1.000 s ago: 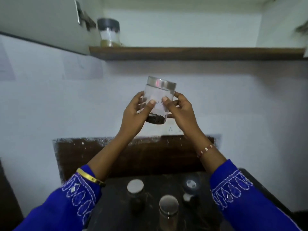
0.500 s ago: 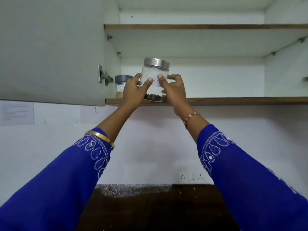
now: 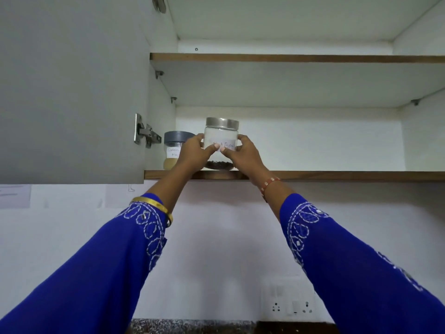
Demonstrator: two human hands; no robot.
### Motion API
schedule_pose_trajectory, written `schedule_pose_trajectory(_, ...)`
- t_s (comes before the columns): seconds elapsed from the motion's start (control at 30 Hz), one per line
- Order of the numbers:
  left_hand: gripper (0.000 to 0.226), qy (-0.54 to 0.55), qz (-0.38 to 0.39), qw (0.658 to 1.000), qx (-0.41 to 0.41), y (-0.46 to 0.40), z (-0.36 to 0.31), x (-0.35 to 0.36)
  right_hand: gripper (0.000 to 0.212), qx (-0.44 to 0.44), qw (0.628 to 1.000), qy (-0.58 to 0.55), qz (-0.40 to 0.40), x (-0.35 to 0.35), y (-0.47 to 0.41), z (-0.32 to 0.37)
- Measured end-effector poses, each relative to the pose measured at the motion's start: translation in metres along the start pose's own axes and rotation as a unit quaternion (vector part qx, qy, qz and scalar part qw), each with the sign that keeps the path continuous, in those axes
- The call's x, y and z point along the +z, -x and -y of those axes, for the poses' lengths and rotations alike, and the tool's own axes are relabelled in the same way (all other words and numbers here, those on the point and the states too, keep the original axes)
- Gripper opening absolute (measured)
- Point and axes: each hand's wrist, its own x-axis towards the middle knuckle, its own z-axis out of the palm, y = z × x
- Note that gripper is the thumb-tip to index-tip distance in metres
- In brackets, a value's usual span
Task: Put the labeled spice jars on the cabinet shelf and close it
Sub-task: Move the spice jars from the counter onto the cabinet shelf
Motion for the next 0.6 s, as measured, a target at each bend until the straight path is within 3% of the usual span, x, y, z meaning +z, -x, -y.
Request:
schedule_pose_trajectory(0.17, 0.057, -0.012, -0.003, 0.999, -0.046, -0.017, 0.019, 0.006, 0.053, 0.021, 0.998, 0.061, 0.006, 0.009, -0.023, -0.012)
schedule_pose_trajectory(0.3, 0.046, -0.164, 0.007, 0.986, -0.024, -0.024, 0.026, 0.012, 0.048, 0.029, 0.981, 0.192, 0.007, 0.022, -0.037, -0.023)
schedule_pose_trajectory(0.4, 0.034, -0.203, 0.012, 0.979, -0.024, -0.029, 0.030, 0.015, 0.034, 0.041, 0.968, 0.249, 0.000, 0.029, -0.041, -0.027)
schedule_pose_trajectory(0.5, 0.032, -0.194, 0.053, 0.978, -0.050, -0.035, 0.030, 0.010, 0.005, 0.070, 0.964, 0.255, 0.026, 0.028, -0.048, -0.026)
schedule_pose_trajectory(0.6, 0.018, -0.150, 0.068, 0.984, -0.069, -0.035, 0.029, 0.005, 0.026, 0.094, 0.968, 0.226, 0.062, 0.025, -0.052, -0.022)
